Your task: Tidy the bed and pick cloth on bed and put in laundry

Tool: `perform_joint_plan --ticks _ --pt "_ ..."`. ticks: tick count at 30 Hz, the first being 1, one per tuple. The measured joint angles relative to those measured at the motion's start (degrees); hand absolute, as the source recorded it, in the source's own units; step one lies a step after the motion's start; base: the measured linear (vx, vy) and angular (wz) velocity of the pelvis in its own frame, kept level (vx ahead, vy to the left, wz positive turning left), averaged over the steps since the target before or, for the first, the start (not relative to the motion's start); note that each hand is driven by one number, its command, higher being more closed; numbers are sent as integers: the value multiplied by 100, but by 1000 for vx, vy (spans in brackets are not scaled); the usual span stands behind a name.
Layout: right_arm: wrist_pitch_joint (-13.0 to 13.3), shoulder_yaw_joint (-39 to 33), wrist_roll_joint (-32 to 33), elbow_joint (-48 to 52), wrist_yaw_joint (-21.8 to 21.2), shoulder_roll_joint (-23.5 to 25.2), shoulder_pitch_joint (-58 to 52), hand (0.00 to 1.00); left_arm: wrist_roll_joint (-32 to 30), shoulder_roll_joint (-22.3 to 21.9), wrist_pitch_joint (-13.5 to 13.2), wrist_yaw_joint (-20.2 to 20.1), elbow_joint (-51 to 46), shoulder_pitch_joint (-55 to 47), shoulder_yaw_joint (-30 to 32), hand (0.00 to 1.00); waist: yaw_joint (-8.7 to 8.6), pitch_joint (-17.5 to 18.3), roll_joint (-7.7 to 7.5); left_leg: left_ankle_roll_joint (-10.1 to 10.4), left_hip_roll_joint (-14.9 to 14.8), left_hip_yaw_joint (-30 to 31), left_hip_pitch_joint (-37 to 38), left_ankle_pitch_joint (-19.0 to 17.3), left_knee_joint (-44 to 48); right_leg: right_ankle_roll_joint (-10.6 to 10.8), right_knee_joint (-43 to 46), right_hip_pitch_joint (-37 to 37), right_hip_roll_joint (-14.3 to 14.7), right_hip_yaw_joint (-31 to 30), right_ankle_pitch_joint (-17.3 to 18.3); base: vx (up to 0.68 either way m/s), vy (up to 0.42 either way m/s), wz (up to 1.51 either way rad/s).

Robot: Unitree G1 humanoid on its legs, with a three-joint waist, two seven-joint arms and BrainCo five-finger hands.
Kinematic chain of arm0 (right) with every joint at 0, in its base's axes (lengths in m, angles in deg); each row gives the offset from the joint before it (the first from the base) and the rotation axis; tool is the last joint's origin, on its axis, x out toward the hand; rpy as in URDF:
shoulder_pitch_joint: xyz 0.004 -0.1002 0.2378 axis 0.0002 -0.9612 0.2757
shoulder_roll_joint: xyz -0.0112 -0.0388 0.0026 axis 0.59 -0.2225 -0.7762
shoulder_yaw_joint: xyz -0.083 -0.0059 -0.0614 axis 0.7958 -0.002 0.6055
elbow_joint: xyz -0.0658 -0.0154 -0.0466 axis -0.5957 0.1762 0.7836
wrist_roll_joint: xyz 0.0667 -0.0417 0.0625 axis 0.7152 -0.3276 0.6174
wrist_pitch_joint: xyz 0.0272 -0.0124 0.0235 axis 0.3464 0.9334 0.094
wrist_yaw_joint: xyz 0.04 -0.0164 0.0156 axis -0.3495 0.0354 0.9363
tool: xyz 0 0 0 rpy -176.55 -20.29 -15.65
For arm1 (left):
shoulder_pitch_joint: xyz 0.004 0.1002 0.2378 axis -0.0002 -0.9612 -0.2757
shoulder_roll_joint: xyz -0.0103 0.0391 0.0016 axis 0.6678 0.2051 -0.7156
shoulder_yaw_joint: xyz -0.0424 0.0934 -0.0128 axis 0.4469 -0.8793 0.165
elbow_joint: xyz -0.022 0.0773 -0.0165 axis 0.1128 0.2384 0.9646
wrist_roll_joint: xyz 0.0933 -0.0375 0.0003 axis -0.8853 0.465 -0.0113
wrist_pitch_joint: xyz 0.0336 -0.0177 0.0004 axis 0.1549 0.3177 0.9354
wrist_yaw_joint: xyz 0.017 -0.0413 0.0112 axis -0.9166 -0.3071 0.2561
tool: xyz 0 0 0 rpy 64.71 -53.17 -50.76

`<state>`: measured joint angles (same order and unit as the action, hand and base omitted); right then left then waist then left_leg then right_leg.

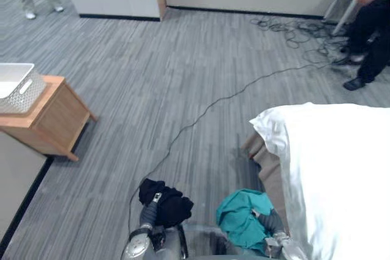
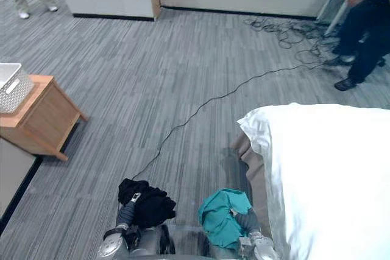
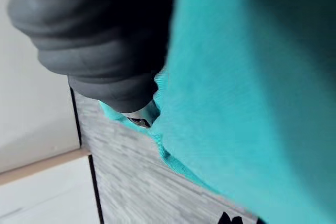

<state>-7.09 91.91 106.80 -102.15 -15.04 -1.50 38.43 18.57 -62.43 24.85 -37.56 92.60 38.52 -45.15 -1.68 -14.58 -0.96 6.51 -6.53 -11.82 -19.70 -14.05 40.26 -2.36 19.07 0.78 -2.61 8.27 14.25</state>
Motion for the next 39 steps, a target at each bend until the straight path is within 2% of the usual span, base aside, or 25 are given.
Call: perform_joint_plan --ticks 3,6,8,9,10,11,12,13,14,16,18,20,21,23,24,25,26,27,28,30,31,33,34,37,39 --pt "-12 21 -22 11 -27 -34 -24 100 1 -69 -67 12 -54 -16 4 100 80 -139 60 -3 144 -332 -68 446 -1544 194 -118 421 -208 136 298 334 126 38" --pt "-61 104 -29 84 -41 -123 -27 100 3 -104 -153 8 -203 -87 -2 100 294 -145 127 -130 -6 -471 -98 582 -1680 399 -116 866 -239 104 817 479 276 -1" --pt "-76 96 -92 91 -36 -22 -27 100 3 -26 -96 -4 -372 -160 4 100 448 102 -112 -623 125 -662 -189 549 -1277 570 63 913 -468 19 1078 618 284 -25" --pt "-70 83 -134 125 -68 43 53 100 1 31 -49 -8 -432 -110 42 100 464 215 -420 -944 466 -752 -192 347 -1288 991 1537 280 -754 -221 983 680 232 -7" --pt "-68 78 -137 128 -65 56 89 100 -3 43 -28 -22 -429 -95 40 100 426 246 -485 -1027 576 -754 -169 300 -1321 1297 2097 49 -845 -252 799 694 186 27" --pt "-70 90 -166 123 -58 62 202 100 -8 36 8 -67 -429 -102 24 100 375 262 -561 -1220 790 -730 19 189 -1438 1617 3320 -475 -1013 -387 221 531 137 27" --pt "-70 92 -205 98 -58 61 267 100 -13 19 17 -74 -428 -119 -3 100 376 244 -548 -1329 849 -713 172 151 -1477 1534 3821 -692 -1066 -406 184 662 160 15" --pt "-72 90 -316 68 -29 58 373 100 -90 -27 18 -28 -434 -178 -72 100 374 137 -441 -1419 873 -683 645 15 -1615 1191 4405 -939 -1072 -298 297 640 144 4" --pt "-71 94 -357 81 -8 59 389 100 -131 -88 13 22 -465 -213 -117 100 369 48 -270 -1421 871 -490 1216 -95 -1881 798 4447 -1103 -1037 34 455 633 139 15" --pt "-58 168 -356 177 33 58 323 100 -129 -82 -30 27 -514 -270 -155 100 252 44 -65 -1403 787 -105 1838 -100 -2341 533 3662 -1548 -916 475 620 602 71 83" --pt "-53 211 -354 465 125 70 230 100 -131 -36 -104 14 -502 -87 -240 100 94 -19 81 -1171 566 420 2063 -228 -2398 662 1700 -2081 -756 527 445 637 -48 134" --pt "-55 213 -349 582 231 150 114 100 -123 88 -148 -3 -311 71 -230 100 94 -11 -28 -719 459 818 2340 -482 -2299 1027 -481 -2233 -763 109 -623 616 -176 123" --pt "-57 228 -351 583 242 223 33 100 -119 196 -152 10 -196 54 -225 100 146 -32 -90 -422 415 1012 2676 -711 -2214 1124 -813 -2213 -784 -173 -1126 795 -341 113" --pt "-48 262 -352 655 230 265 -108 100 -101 365 -145 24 -182 -202 -216 100 22 205 -222 -346 158 1233 3151 -1222 -2134 877 -327 -2167 -715 -324 -1608 797 -412 131" --pt "-82 255 -351 630 249 117 -75 100 14 321 -96 16 -104 -291 -208 100 -2 437 -82 -265 -109 1351 3202 -1434 -1835 716 784 -2526 -551 -264 -1570 750 -379 107" --pt "-134 256 -352 612 257 53 60 100 50 266 -73 22 -42 -257 -177 100 68 446 -25 -298 -195 1331 2987 -1364 -1267 562 1101 -2598 -528 -206 -1292 812 -438 44" --pt "-200 257 -355 616 256 -73 306 100 91 105 -24 20 16 -225 -84 100 116 426 133 -296 -419 1327 2407 -962 -51 391 1361 -2565 -415 -131 -999 614 -337 4" --pt "-290 232 -356 613 254 -249 510 100 192 -94 9 5 155 -223 -81 100 98 315 456 -391 -751 1324 1871 21 1216 240 1355 -2215 -226 52 -696 588 -313 11" --pt "-329 229 -369 607 250 -259 529 100 225 -181 13 10 226 -227 -81 100 131 270 521 -433 -864 1361 1663 495 1671 149 1249 -1963 -150 135 -588 597 -243 35" --pt "-389 164 -417 599 248 -276 527 100 225 -304 12 4 228 -281 -87 100 111 217 601 -390 -703 1346 1160 261 2404 53 957 -1247 -142 370 -363 519 -213 54" --pt "-400 117 -497 594 238 -226 455 100 231 -307 -9 5 169 -285 -85 100 137 193 540 -308 -400 1040 941 -47 2142 50 621 -676 -194 544 -295 542 -232 66" --pt "-392 44 -633 625 235 -148 461 100 243 -291 -48 12 13 -258 -88 100 240 140 430 -366 -42 159 727 -188 918 4 121 -70 -258 766 -241 598 -251 76" --pt "-401 42 -770 700 238 -153 434 100 246 -334 -64 9 -177 -262 -101 100 238 107 382 -349 142 -843 561 -136 -438 50 -310 419 -247 1159 -204 477 -197 97" --pt "-411 47 -831 836 241 -191 295 100 241 -414 -65 41 -284 -308 -105 100 256 100 367 -250 165 -1793 480 -19 -1671 286 -641 985 -86 1656 23 429 -141 95" --pt "-419 91 -825 805 228 -295 302 100 247 -432 -13 153 -471 -398 -111 100 420 222 347 -542 152 -2000 267 161 -2132 484 -503 1227 2 1869 640 413 -57 55"
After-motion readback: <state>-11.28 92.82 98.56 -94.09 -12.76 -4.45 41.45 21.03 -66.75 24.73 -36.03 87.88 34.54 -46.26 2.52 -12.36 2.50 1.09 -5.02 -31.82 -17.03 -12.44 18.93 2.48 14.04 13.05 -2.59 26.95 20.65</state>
